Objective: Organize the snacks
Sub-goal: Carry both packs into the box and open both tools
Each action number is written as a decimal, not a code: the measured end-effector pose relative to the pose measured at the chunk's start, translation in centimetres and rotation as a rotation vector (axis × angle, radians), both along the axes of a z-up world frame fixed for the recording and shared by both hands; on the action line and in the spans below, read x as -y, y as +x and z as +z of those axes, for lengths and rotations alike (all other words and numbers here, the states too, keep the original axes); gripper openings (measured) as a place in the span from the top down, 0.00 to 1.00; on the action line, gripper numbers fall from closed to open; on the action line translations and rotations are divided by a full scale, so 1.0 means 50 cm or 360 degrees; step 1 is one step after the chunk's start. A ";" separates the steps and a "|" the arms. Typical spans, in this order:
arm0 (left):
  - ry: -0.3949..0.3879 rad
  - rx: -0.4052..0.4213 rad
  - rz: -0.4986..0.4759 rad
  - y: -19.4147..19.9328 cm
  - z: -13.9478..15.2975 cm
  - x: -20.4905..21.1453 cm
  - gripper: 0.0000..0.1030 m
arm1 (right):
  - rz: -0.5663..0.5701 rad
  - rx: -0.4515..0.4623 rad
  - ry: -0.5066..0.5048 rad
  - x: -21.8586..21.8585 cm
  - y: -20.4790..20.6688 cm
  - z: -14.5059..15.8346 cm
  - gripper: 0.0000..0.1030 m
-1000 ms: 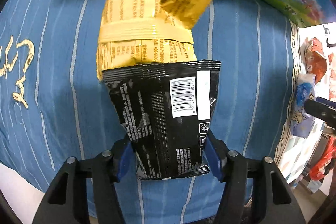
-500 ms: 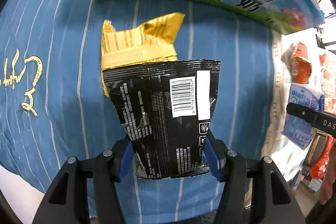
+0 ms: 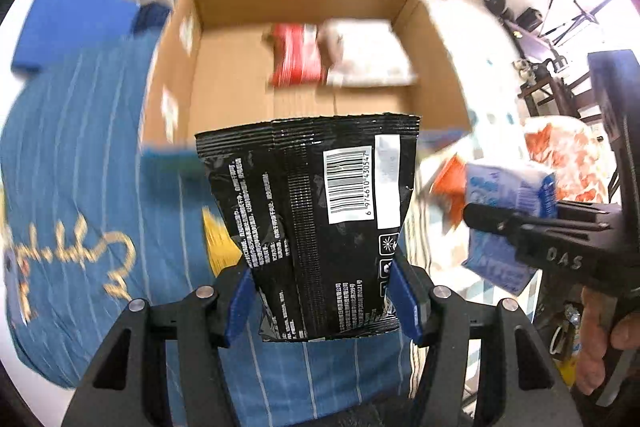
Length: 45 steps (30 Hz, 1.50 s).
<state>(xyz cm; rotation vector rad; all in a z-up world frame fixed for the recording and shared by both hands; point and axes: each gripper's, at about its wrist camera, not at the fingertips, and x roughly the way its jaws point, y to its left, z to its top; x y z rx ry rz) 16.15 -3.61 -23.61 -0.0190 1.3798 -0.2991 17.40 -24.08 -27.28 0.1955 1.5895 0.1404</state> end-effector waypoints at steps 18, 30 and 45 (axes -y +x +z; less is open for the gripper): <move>0.0066 -0.0224 0.0085 0.337 -0.108 -0.029 0.45 | -0.0034 0.0004 0.0155 -0.023 0.304 -0.038 0.75; 0.0248 -0.0383 0.0017 0.458 -0.264 -0.019 0.45 | 0.0161 -0.0238 0.0205 -0.084 0.392 -0.242 0.74; 0.0269 -0.0447 -0.0001 0.486 -0.304 -0.005 0.45 | 0.0372 -0.0061 -0.0163 -0.074 0.401 -0.188 0.29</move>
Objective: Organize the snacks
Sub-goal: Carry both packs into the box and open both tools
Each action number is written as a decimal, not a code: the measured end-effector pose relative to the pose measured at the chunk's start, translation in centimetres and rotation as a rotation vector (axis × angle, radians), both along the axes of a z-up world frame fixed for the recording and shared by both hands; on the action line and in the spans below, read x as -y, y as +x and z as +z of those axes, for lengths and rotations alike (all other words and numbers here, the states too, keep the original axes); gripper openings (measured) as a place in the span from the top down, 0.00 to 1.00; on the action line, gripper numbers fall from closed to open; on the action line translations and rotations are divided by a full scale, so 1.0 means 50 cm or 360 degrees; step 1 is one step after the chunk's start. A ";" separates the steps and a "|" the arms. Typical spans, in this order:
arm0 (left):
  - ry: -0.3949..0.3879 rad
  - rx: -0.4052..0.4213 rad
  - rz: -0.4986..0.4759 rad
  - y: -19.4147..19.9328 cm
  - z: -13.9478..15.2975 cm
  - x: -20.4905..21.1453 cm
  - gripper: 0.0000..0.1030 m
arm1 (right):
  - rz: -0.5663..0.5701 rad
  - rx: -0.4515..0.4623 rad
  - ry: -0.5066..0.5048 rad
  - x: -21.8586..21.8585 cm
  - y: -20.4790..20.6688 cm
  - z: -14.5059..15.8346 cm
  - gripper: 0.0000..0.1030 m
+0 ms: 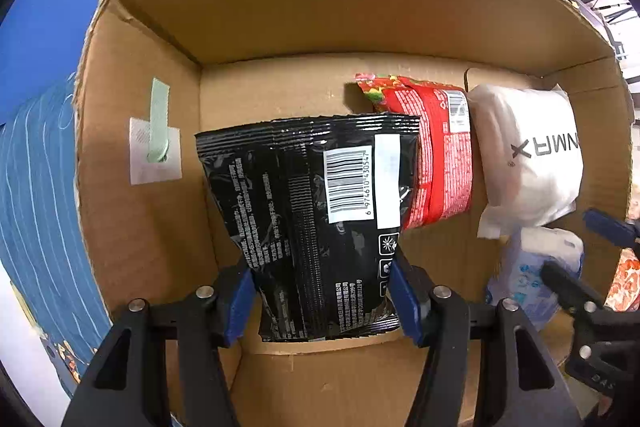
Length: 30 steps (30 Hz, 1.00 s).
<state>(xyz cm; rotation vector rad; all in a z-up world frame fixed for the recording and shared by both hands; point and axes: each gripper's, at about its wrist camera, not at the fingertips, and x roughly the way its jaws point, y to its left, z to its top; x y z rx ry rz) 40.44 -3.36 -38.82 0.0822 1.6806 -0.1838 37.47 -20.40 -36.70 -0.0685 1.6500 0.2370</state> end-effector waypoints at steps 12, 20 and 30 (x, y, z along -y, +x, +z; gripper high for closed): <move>0.0049 0.0022 -0.0004 0.040 -0.005 0.015 0.44 | -0.0305 0.0016 -0.0096 0.018 0.004 -0.024 0.29; 0.0103 0.0013 0.0011 0.046 0.022 0.024 0.38 | -0.0374 0.0033 -0.0131 0.009 0.040 -0.034 0.29; -0.0030 0.0206 0.0112 -0.040 0.163 0.001 0.38 | -0.0368 0.0075 -0.0151 -0.002 0.003 -0.001 0.29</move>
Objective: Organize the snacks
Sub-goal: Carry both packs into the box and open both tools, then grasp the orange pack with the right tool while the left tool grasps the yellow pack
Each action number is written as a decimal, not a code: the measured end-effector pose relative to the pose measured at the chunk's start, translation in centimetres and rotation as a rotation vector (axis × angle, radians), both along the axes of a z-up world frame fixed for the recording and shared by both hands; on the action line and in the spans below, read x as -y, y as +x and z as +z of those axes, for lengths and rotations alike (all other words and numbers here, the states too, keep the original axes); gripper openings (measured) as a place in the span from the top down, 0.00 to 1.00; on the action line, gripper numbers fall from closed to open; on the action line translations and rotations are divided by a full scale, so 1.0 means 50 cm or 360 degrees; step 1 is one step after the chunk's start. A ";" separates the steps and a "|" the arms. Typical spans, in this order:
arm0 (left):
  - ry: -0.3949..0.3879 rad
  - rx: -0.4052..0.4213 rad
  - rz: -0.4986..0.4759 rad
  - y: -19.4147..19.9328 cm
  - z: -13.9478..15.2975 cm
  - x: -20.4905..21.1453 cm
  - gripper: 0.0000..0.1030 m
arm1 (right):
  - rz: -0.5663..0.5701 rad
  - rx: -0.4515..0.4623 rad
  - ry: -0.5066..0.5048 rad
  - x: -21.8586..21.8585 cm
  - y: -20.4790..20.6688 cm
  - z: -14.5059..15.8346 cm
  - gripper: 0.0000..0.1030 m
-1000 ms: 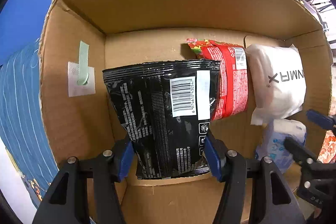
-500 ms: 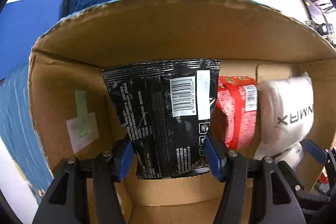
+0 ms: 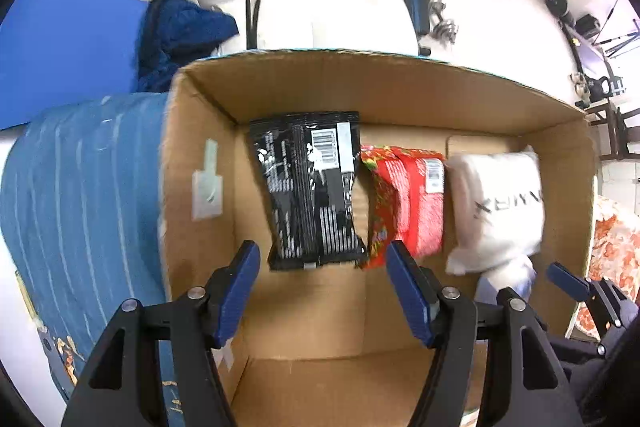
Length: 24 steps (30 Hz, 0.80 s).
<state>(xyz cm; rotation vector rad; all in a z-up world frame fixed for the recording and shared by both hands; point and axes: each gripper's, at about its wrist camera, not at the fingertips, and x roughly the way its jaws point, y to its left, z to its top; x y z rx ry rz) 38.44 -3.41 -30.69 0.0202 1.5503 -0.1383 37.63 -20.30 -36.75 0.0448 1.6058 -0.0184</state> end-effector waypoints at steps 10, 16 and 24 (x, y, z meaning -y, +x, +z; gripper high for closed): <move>0.0051 0.0257 0.0017 -0.126 0.125 -0.032 0.38 | 0.0003 0.0185 0.0051 -0.006 -0.104 0.112 0.11; 0.0126 0.0437 0.0058 -0.195 0.189 -0.026 0.38 | -0.0019 0.0308 0.0059 -0.012 -0.167 0.191 0.11; 0.0089 0.0528 0.0078 -0.264 0.245 -0.027 0.38 | 0.0005 0.0404 0.0048 -0.019 -0.238 0.259 0.10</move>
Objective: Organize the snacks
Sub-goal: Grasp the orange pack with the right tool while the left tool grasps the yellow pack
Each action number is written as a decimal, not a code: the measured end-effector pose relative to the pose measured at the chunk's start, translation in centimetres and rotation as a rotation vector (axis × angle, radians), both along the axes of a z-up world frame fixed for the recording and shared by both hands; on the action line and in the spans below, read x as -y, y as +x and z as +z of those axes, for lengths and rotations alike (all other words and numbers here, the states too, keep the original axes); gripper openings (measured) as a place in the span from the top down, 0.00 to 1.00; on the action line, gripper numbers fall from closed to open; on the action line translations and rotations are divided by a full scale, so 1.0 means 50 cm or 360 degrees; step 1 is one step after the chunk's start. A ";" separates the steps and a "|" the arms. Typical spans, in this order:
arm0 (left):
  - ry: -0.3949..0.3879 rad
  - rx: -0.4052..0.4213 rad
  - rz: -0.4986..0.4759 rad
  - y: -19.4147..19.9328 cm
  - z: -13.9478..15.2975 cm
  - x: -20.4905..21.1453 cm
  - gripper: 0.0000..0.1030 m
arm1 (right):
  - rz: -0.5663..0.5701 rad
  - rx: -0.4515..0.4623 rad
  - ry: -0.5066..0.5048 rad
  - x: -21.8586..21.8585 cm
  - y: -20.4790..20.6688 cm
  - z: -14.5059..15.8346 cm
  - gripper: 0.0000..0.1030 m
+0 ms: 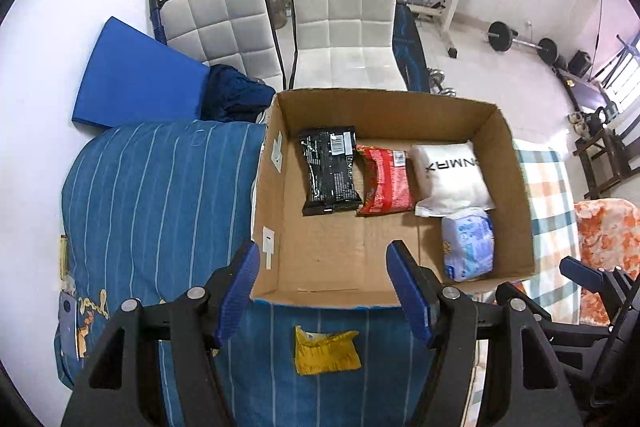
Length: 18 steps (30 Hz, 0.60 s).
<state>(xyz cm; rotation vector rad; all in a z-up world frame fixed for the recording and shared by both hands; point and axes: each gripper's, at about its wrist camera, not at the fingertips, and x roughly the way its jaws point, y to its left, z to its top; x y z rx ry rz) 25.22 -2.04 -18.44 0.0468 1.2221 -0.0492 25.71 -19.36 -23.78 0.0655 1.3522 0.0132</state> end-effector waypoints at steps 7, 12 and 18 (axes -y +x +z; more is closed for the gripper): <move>-0.0074 -0.0030 0.0003 -0.045 0.014 -0.015 0.31 | -0.0001 0.0048 0.0020 0.016 -0.050 0.038 0.02; -0.0202 -0.0306 0.0042 -0.087 -0.089 -0.042 0.19 | -0.0002 -0.0052 0.0006 0.067 -0.092 0.011 0.00; -0.0111 -0.0549 0.0102 -0.115 -0.245 -0.062 0.13 | -0.0131 -0.0264 -0.0126 0.188 -0.147 -0.096 0.00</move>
